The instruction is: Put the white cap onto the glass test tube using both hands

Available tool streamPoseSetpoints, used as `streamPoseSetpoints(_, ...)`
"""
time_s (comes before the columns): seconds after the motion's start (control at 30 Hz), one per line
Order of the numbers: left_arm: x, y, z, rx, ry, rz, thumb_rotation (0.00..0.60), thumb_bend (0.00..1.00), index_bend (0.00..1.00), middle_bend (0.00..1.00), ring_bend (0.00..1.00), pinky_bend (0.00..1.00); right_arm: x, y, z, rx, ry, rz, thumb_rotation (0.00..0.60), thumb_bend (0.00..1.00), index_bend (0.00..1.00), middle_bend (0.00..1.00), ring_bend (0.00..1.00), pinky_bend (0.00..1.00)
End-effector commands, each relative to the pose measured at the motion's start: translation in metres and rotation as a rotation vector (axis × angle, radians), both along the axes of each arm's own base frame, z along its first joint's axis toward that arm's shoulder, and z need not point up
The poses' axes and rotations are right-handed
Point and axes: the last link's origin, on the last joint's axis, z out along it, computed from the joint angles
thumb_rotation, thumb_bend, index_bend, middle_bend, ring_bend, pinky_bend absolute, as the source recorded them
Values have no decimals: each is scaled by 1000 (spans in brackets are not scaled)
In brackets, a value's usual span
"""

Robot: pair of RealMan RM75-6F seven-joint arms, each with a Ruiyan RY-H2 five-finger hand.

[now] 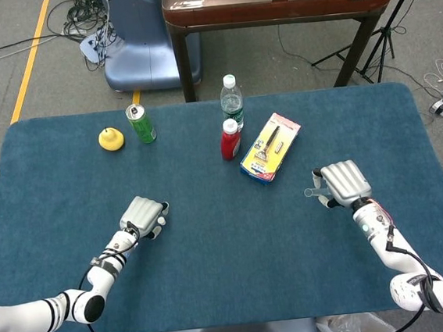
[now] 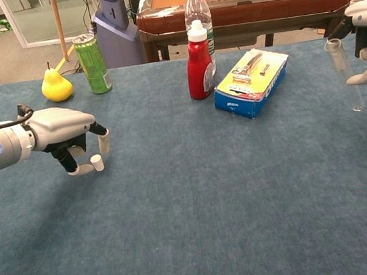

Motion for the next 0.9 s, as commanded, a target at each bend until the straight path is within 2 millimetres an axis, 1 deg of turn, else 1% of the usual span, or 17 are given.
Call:
streamPoseSetpoints(0.03,0,0,-1,4,-4,2,600,292,382,950,984,1000,0,0,0,1,3,-1,600,1000,798,1000,1000,1000)
streamPoseSetpoints(0.2,0,1,-1,11,-10,5,600,284,381,951,985,1000,-1,0,-1,5,6,-4,600,1000,798,1000,1000,1000)
streamPoseSetpoints(0.53,0,1,-2,19,-24,15,600,283,440,959,993,1000,-2,1,-1,4,9,-8,600,1000,797,1000,1000,1000)
streamPoseSetpoints(0.9,-1,3,-4,26,-29,26,600,283,459,960,994,1000,-4,1,-1,4,10,-13,600,1000,798,1000,1000,1000)
